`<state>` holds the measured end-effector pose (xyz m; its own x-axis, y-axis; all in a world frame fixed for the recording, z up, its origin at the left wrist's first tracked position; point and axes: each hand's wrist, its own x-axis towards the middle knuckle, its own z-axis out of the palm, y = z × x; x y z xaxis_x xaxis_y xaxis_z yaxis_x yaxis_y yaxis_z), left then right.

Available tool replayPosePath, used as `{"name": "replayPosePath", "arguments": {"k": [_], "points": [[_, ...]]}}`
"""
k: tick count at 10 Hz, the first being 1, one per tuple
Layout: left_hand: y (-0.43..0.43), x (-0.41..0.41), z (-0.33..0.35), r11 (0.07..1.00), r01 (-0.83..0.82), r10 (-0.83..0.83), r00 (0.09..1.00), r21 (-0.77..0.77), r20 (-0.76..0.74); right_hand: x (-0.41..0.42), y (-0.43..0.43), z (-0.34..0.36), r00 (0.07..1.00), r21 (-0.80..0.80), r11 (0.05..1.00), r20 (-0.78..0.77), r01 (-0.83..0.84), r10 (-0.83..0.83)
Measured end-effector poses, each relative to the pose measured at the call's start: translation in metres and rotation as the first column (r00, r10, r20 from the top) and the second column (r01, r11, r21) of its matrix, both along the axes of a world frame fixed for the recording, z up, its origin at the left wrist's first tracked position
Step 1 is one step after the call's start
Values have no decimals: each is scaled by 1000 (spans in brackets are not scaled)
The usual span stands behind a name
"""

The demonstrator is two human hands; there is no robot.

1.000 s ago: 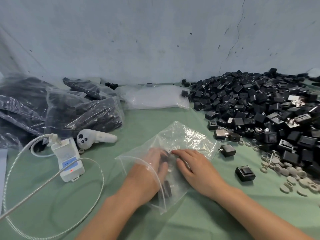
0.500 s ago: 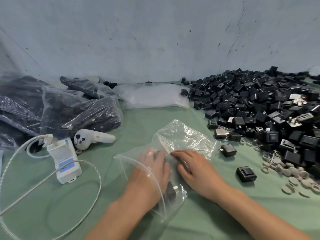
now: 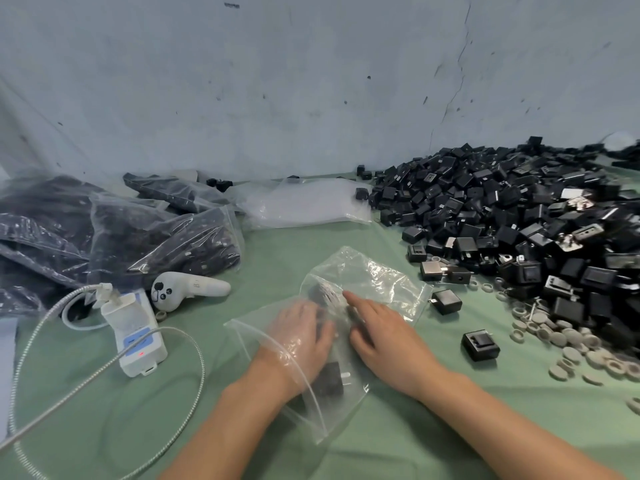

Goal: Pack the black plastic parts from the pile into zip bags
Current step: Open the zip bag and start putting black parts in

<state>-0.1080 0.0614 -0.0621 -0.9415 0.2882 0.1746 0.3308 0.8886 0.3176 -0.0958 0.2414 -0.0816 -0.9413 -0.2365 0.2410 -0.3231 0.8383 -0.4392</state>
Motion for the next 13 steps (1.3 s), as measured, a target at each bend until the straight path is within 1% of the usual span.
{"name": "replayPosePath", "arguments": {"k": [1,2,3,4,5,6,7,8,9,10,11,12,13], "points": [[1,-2,5,996,77,-79,996,45,42,1,-1,0,1000,25,1000,-1,0,0],[7,-8,16,993,91,-98,990,74,99,2,-2,1,1000,38,999,-12,-11,12],[11,-18,23,995,54,-61,995,82,84,2,-1,0,1000,22,1000,-27,-13,14],[16,-27,21,996,29,-23,997,-80,77,1,-1,-1,1000,-6,1000,-26,-11,11],[18,-26,12,997,15,-7,992,-70,124,1,0,0,999,-11,1000,-41,-20,20],[10,-20,4,998,58,-56,992,-18,116,-2,-1,2,996,-29,999,-85,-17,14],[8,-16,9,993,112,-113,994,30,9,-8,-3,6,989,-33,999,-147,6,-10],[12,-20,17,989,141,-143,988,-36,-51,-13,-5,6,988,22,999,-152,24,-21],[18,-29,21,979,199,-200,980,-36,-15,-17,-7,1,994,46,995,-76,86,-83],[23,-38,24,971,220,-224,974,-97,-40,-20,-5,0,993,51,993,-55,105,-102],[20,-46,20,953,296,-303,943,68,136,-16,-6,5,998,60,998,-62,11,-7],[38,-13,16,286,14,-443,889,958,120,-10,-16,15,992,-29,995,-77,-99,96],[75,-10,-4,-840,45,-133,949,540,-286,-3,-33,31,978,-89,980,-126,-179,167]]}}
